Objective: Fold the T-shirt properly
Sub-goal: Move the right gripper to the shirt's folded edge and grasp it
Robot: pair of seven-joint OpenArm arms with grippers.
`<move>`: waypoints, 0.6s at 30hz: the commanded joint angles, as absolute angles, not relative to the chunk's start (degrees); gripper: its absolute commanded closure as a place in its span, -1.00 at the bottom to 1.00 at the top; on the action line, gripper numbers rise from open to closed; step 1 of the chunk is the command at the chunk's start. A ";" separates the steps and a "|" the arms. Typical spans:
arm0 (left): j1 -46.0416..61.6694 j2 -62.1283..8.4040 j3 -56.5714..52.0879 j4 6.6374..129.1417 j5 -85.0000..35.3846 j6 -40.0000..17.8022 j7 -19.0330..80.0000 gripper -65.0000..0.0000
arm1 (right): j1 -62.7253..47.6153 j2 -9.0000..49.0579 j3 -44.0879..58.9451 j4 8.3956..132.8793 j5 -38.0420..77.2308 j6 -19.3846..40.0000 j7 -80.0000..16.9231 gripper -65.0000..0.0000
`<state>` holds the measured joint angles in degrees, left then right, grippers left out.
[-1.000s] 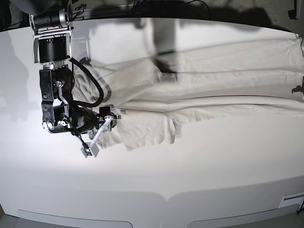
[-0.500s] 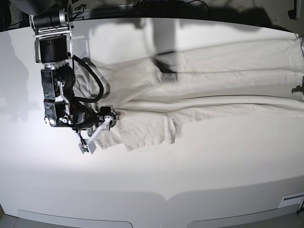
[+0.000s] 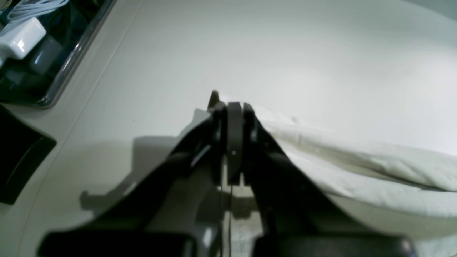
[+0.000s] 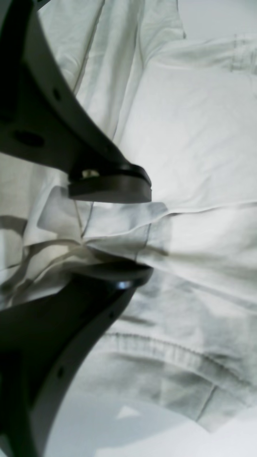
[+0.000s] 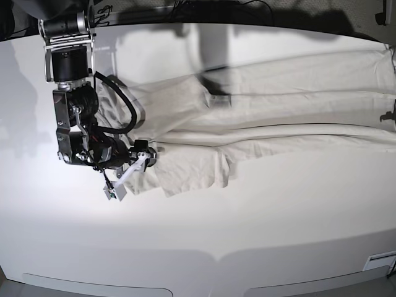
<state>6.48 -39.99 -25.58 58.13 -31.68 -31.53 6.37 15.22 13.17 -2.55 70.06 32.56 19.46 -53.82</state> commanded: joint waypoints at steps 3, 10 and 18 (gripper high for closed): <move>5.72 -41.76 -26.33 58.94 -32.40 -31.51 4.64 1.00 | 16.67 12.67 -2.26 70.85 33.47 19.53 -52.49 0.18; 5.72 -41.76 -26.33 58.94 -32.38 -31.53 4.67 1.00 | 16.67 11.90 -2.26 70.85 33.43 19.55 -51.88 0.31; 5.72 -41.76 -26.33 58.94 -32.40 -31.51 4.67 1.00 | 16.64 11.90 -2.26 70.85 33.10 19.64 -51.31 1.00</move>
<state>6.46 -39.99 -25.58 58.13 -31.68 -31.53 6.37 15.22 11.60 -2.55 70.06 32.56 19.46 -52.45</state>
